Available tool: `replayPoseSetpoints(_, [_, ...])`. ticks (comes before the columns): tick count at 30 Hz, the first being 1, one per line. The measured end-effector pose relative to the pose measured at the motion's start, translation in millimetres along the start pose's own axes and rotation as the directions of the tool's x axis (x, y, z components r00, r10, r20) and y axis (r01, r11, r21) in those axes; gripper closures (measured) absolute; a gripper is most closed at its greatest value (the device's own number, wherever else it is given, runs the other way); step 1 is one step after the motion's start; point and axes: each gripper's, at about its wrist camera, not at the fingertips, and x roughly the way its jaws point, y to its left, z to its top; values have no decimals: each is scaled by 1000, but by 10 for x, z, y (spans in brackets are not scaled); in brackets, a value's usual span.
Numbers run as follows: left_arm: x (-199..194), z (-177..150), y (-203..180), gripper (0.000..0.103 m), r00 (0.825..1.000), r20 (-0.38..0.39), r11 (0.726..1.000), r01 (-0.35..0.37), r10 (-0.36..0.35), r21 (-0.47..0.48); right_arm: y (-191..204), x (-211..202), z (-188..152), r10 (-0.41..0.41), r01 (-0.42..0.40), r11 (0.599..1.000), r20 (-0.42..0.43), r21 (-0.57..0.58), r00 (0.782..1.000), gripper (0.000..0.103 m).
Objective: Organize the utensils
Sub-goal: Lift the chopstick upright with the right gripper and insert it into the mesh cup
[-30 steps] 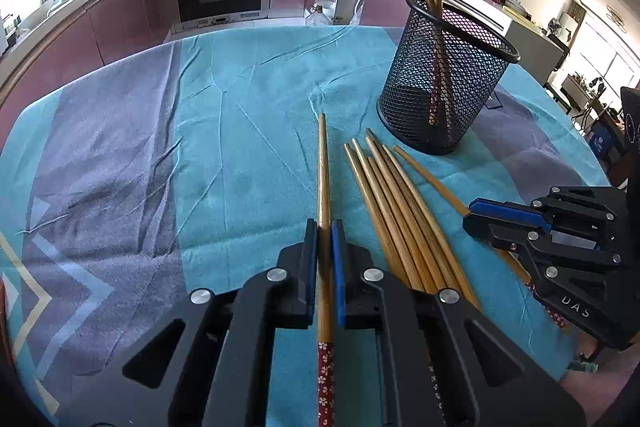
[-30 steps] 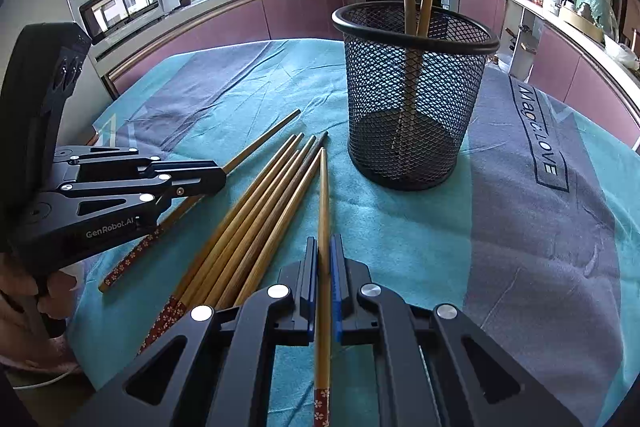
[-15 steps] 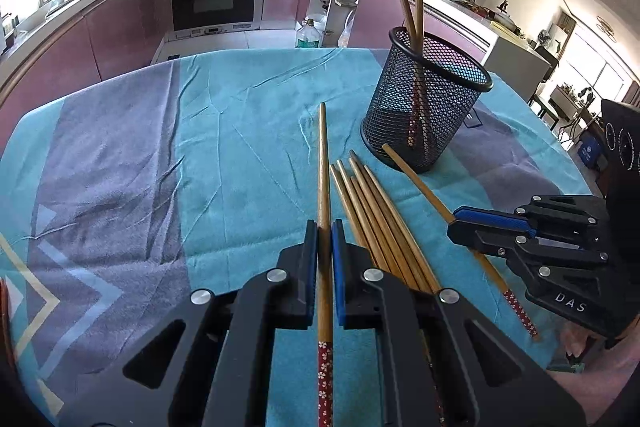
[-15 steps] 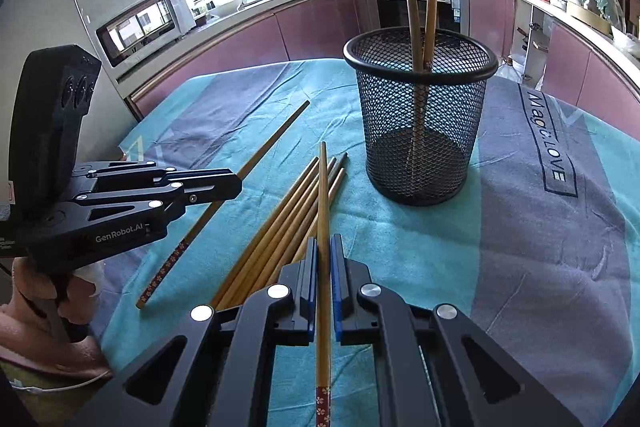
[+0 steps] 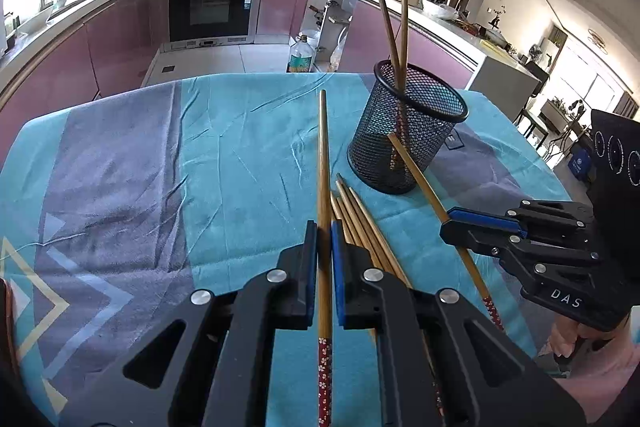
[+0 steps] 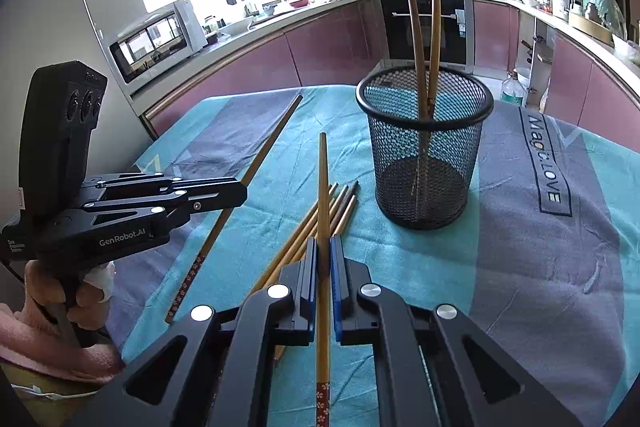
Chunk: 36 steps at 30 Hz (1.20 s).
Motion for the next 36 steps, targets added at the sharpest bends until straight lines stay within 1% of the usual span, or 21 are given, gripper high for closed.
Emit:
replayPoseSetpoints(6, [-290, 150, -2, 95, 996, 74, 999, 50, -50, 5, -16, -225, 112, 27, -27, 1000, 72, -5, 997, 98])
replayPoseSetpoints(8, [-390, 218, -30, 95, 993, 103, 998, 60, -61, 14, -43, -336, 174, 30, -30, 1000, 111, 2, 993, 98])
replayPoseSetpoints(15, [-696, 498, -86, 95, 975, 182, 992, 123, -127, 34, -157, -597, 362, 9, -10, 1000, 214, 5, 977, 98])
replayPoseSetpoints(21, [-876, 750, -156, 95, 959, 240, 988, 145, -153, 51, -255, -757, 569, -3, 5, 1000, 283, -8, 959, 98])
replayPoseSetpoints(25, [-939, 970, -195, 95, 946, 280, 986, 153, -165, 64, -309, -879, 755, -7, 16, 1000, 323, -26, 946, 98])
replayPoseSetpoints(28, [-957, 1123, -238, 95, 940, 296, 985, 158, -172, 71, -345, -972, 900, -7, 22, 999, 352, -39, 936, 98])
replayPoseSetpoints(31, [-963, 1278, -304, 95, 933, 312, 984, 159, -178, 84, -398, -1033, 1015, -25, 42, 998, 376, -37, 926, 98])
replayPoseSetpoints(36, [-935, 1459, -412, 95, 929, 318, 981, 161, -186, 105, -501, -1092, 1129, -37, 56, 998, 408, -34, 912, 98])
